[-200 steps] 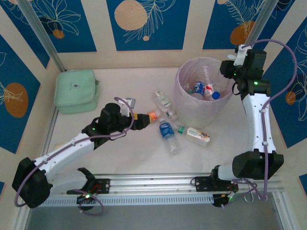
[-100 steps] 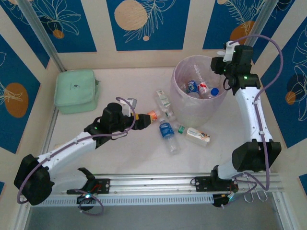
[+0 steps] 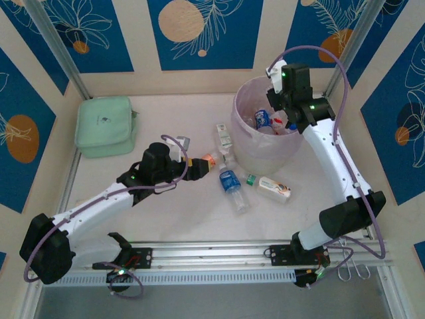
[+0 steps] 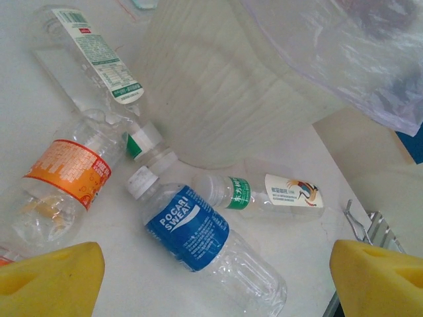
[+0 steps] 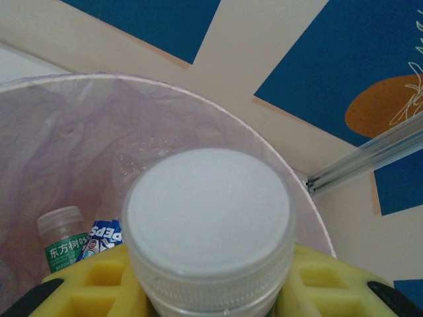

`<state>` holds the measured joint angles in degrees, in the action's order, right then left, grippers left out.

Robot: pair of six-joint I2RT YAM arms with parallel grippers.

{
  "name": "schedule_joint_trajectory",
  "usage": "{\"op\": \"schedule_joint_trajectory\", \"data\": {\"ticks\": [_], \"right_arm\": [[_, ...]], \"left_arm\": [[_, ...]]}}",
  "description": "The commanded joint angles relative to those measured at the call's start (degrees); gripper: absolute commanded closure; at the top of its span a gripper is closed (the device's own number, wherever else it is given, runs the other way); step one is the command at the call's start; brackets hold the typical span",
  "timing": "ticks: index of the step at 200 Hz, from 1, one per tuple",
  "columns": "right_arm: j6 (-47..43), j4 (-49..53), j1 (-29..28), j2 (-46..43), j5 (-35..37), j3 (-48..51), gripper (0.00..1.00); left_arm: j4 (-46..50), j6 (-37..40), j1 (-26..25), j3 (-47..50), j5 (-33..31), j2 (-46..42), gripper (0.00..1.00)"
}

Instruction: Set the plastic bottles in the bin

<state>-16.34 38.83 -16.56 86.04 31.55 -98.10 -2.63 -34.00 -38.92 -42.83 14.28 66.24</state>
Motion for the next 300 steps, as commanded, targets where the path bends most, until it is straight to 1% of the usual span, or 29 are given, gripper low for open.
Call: {"op": "schedule_joint_trajectory", "data": {"ticks": [1,25,54,84,98,109,128,142,164,195,216,237,255,263,277,290,300], "right_arm": [[-0.07,-0.38,-0.67,-3.95,-4.37,-0.94,0.72],[3.51,-0.66,-1.53,-6.08,-11.39,-3.59,0.72],[11.08,-2.43,-1.97,-6.75,-21.53,-3.64,0.72],[17.41,-4.31,-1.1,-2.7,-24.6,-3.34,0.72],[21.26,-4.73,0.31,-0.1,-27.04,-3.57,0.71],[25.06,-4.02,1.93,2.17,-30.67,-4.54,0.68],[29.28,-3.12,3.77,5.04,-35.37,-4.65,0.53],[30.95,-1.57,4.43,6.29,-35.88,-4.0,0.49],[33.83,0.18,6.83,7.77,-37.72,-1.83,0.49],[35.7,0.43,9.46,8.28,-37.88,1.71,0.5],[34.77,1.06,9.8,9.14,-39.9,2.55,0.49],[33.05,2.07,8.72,10.58,-37.59,2.93,0.47],[31.28,4.15,7.82,12.31,-34.2,2.05,0.45],[30.65,4.89,7.6,12.77,-33.09,1.45,0.43],[29.6,6.62,7.44,12.8,-33.13,-0.45,0.39],[29.22,7.84,7.55,11.48,-33.98,-2.42,0.33],[28.75,8.99,7.59,10.07,-35.26,-4.1,0.3]], "left_arm": [[1.72,1.57,-0.24,-0.18,-1.25,-1.14,0.12],[2.4,1.52,-0.21,0.37,-2.38,-1.64,0.12],[3.42,1.4,-0.22,0.46,-4.31,-1.21,0.12],[5.12,2.98,-0.24,-0.38,-6.19,0.14,0.1],[6.18,4.2,-0.28,-1.25,-6.8,1.18,0.09],[6.81,5.13,-0.28,-1.99,-7.28,2.08,0.09],[7.57,6.19,-0.28,-3.19,-7.6,3.81,0.08],[7.72,6.64,-0.26,-3.9,-7.52,5.12,0.08],[7.64,7.37,-0.28,-5.01,-7.26,7.14,0.07],[8.08,8.88,-0.28,-7.27,-7.43,10.73,0.07],[8.34,11.45,-0.28,-9.28,-9.98,13.68,0.05],[9.5,15.01,-0.28,-12.03,-13.27,16.83,0.01],[11.4,18.12,-0.28,-15.32,-14.82,19.88,0.0],[12.2,19.55,-0.28,-16.67,-15.22,21.3,0.0],[13.26,22.23,-0.26,-18.8,-15.64,23.89,0.0],[14.42,24.68,-0.23,-20.88,-15.25,26.6,0.09],[16.17,26.47,-0.2,-22.74,-15.25,28.67,0.13]]}}
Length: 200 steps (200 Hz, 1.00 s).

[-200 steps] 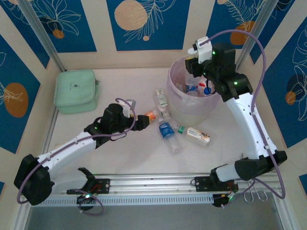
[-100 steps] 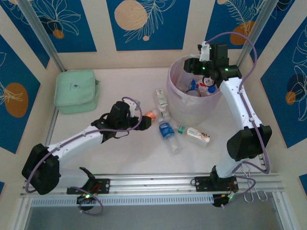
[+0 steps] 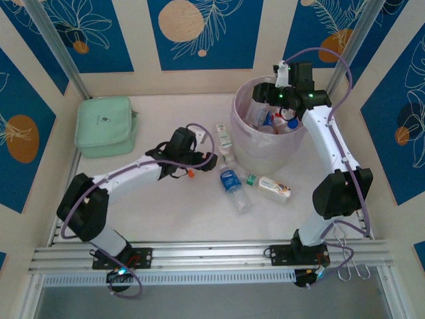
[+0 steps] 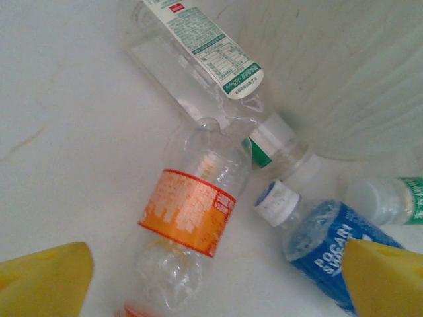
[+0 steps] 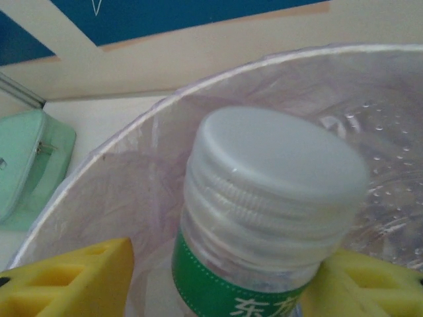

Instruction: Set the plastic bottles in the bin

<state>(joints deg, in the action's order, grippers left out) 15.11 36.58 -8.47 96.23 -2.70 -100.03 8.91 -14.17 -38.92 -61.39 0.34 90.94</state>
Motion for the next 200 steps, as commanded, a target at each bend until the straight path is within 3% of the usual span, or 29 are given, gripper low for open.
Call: {"op": "schedule_joint_trajectory", "data": {"ticks": [1,28,59,99,150,176,200], "right_arm": [[-2.76,11.37,-0.54,-0.18,-1.09,-2.45,0.29],[-4.06,14.94,-0.29,-4.06,-0.56,-7.68,0.11],[-3.96,16.34,2.29,-9.76,-0.2,-9.18,0.01],[-2.71,13.83,4.82,-17.65,-2.66,-4.65,0.01],[-0.69,9.44,6.56,-25.39,-10.2,3.66,0.02],[0.34,8.61,7.39,-26.84,-14.8,5.59,0.03],[1.73,6.94,7.37,-27.41,-19.1,7.64,0.04]], "left_arm": [[4.8,6.76,-0.2,-4.4,-1.3,4.24,0.13],[9.19,9.54,-0.2,-8.25,-2.49,8.71,0.14],[10.17,10.64,-0.2,-8.31,-2.64,10.21,0.11],[10.26,10.92,-0.19,-7.98,-2.37,12.34,0.15],[12.14,10.23,-0.2,-8.63,-4.1,14.7,0.41],[12.91,10.05,-0.2,-7.57,-5.17,13.21,0.5],[12.7,9.78,-0.2,-5.76,-5.85,9.75,0.53]]}}
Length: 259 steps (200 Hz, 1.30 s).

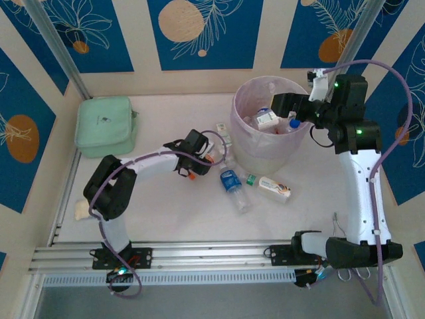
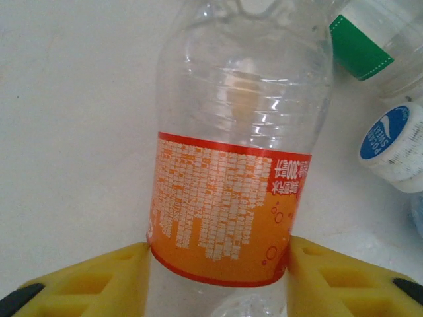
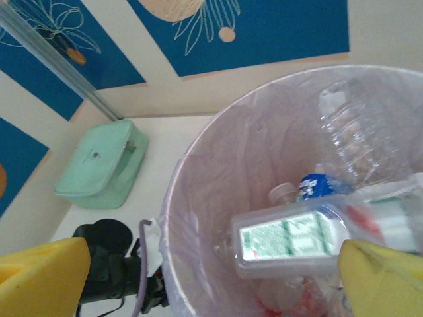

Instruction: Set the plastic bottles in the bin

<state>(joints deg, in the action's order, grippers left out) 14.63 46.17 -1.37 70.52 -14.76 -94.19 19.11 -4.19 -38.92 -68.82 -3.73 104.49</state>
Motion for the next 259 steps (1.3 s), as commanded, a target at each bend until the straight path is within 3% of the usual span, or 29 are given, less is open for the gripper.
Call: {"op": "schedule_joint_trajectory", "data": {"ticks": [1,64,117,147,177,210,233,259], "right_arm": [[2.27,-2.66,0.25,-1.7,-7.21,1.86,0.04],[3.39,-4.4,-0.3,-1.52,-10.61,2.98,0.06],[3.36,-5.83,1.1,-4.87,2.39,3.49,0.09],[3.02,-7.16,3.06,-7.52,10.36,5.22,0.1],[4.54,-8.63,5.39,-8.64,8.43,6.85,0.1],[5.48,-9.06,5.58,-9.32,7.19,7.96,0.1],[5.5,-9.22,5.62,-9.79,7.61,8.61,0.09],[5.15,-8.5,6.5,-10.17,9.51,8.85,0.09]], "left_arm": [[2.46,-0.25,-0.2,1.76,-1.8,-4.0,0.53],[3.56,-3.07,-0.2,3.81,-1.18,-16.1,0.57],[4.12,-7.78,-0.34,-4.59,4.69,-28.01,0.56],[3.69,-8.04,-1.73,-14.23,6.7,-29.53,0.59],[4.1,-4.8,-5.17,-27.19,6.21,-24.04,0.62],[6.02,-3.59,-6.58,-42.42,5.65,-12.21,0.67],[5.71,-4.08,-6.56,-52.04,1.71,-3.79,0.76],[11.32,-4.41,-6.63,-67.22,2.58,7.34,0.78]]}}
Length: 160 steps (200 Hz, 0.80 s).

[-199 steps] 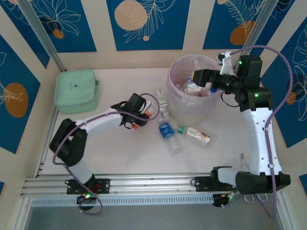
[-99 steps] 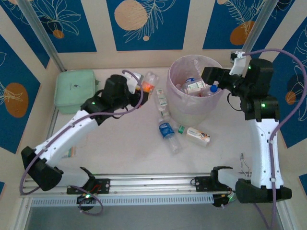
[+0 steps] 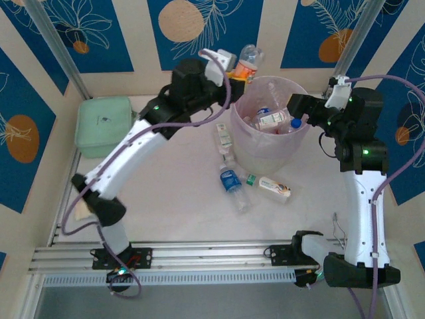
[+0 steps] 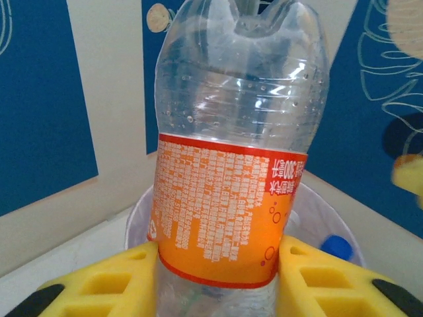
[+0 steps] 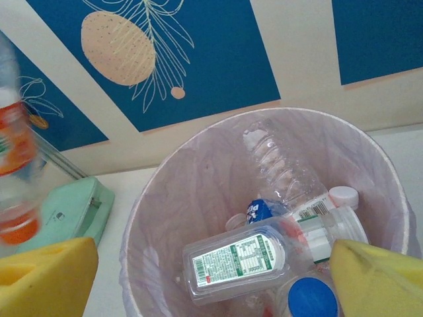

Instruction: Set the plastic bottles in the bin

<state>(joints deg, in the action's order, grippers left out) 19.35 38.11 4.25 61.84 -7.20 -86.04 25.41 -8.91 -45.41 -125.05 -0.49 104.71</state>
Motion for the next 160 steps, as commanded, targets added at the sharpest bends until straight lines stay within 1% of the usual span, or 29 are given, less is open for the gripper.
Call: {"op": "schedule_joint_trajectory", "data": {"ticks": [1,18,30,57,75,79,94,113,125,139,160], "right_arm": [[0.47,-0.42,0.91,-1.52,2.07,0.7,0.09],[0.21,0.39,2.04,-1.63,3.93,0.9,0.09],[0.03,0.78,3.1,-1.79,5.05,1.13,0.09],[0.11,0.85,5.03,-1.73,3.54,1.79,0.09],[0.56,-0.24,5.15,-1.32,1.38,2.12,0.09],[0.79,-0.5,5.15,-1.15,0.78,2.19,0.09],[1.73,-1.76,4.61,-0.3,-1.6,2.28,0.09],[2.45,-3.57,2.31,1.63,-3.01,1.81,0.09],[2.07,-3.56,0.47,3.91,-3.08,0.2,0.08],[0.86,-2.37,-1.71,7.18,-2.33,-2.64,0.07],[-0.55,-1.2,-4.11,12.31,-1.43,-6.54,0.09]], "left_arm": [[5.24,0.26,-0.17,-11.52,-0.56,7.55,0.78],[9.26,0.36,-0.38,-19.82,-0.46,13.68,0.79],[11.93,0.32,-0.32,-23.3,-1.34,16.98,0.79],[16.55,-0.67,-0.71,-24.89,-4.7,20.57,0.79],[18.84,0.0,-1.18,-24.8,-6.98,22.11,0.73],[19.26,0.18,-1.26,-24.8,-7.06,22.4,0.71],[20.36,0.38,-1.52,-24.56,-6.53,22.99,0.57],[19.42,0.83,-1.86,-23.13,-4.63,22.53,0.3],[18.26,0.72,-1.98,-21.85,-3.22,21.59,0.18],[16.96,0.14,-2.18,-20.16,-1.76,19.89,0.1],[15.87,-2.0,-2.95,-15.42,-1.51,15.04,0.06]]}}
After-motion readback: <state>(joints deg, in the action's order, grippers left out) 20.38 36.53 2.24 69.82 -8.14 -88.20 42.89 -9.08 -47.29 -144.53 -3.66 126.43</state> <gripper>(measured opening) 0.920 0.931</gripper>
